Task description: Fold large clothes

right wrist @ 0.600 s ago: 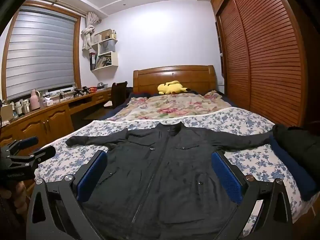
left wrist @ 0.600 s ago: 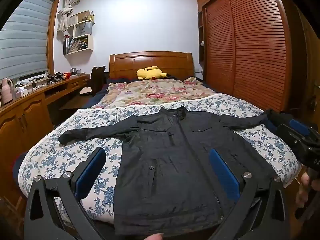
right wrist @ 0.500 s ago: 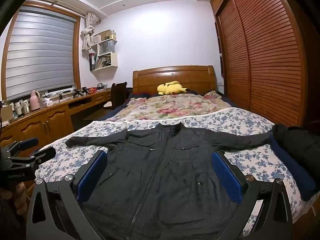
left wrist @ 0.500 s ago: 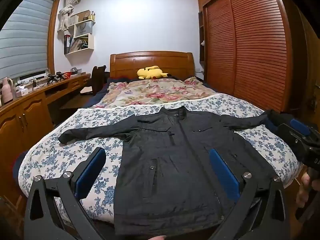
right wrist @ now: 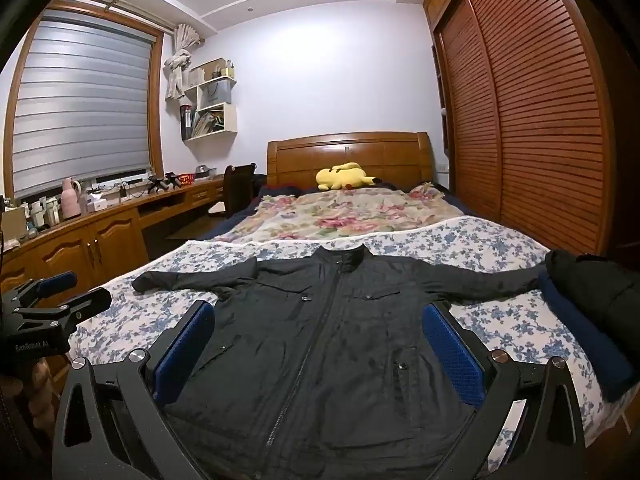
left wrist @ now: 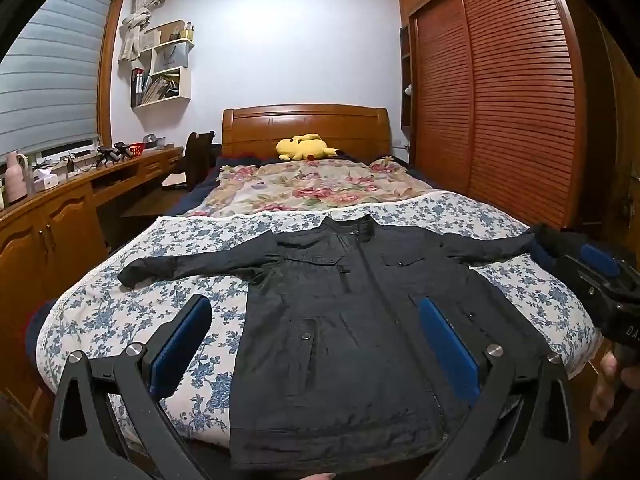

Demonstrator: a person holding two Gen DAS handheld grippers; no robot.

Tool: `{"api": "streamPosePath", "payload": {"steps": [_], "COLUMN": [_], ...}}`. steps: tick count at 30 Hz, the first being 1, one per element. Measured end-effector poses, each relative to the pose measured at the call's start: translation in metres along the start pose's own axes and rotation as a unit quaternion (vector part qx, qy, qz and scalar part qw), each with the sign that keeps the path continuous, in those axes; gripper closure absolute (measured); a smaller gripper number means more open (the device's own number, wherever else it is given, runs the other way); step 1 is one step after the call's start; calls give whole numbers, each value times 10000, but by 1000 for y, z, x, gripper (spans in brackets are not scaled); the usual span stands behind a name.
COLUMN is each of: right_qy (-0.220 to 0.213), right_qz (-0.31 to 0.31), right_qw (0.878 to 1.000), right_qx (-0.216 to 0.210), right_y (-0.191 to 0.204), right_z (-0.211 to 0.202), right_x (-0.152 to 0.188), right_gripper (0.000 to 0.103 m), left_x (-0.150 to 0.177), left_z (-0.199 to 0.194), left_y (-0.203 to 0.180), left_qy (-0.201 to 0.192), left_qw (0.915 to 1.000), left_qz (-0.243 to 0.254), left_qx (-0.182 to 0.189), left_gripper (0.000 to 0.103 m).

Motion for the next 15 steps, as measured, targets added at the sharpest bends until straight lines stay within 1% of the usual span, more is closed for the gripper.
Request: {"api": "streamPosePath", "payload": {"steps": [15], "right_qy": [-26], "right_qz": [-30], "right_qw": [10000], "right_qx": [7], "right_y": [0], "right_z": [-1], "right_x": [0], "right_gripper": [0], "left_x": [0], "left_z": [0], "left_y": [4], "left_qy": [3], "left_qw": [10000], "left_qz": [-48], "left_qx": [6], "left_gripper": [0]}}
Point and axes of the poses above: each gripper's, at about its wrist camera, not at the fingertips, and z roughly the way its jaws point, y to its left, x to its underside, the point moved 8 cm from there along z, roughly the way its jaws point, and after that the axes turned 6 degrees about -x, right-handed, at the moved point
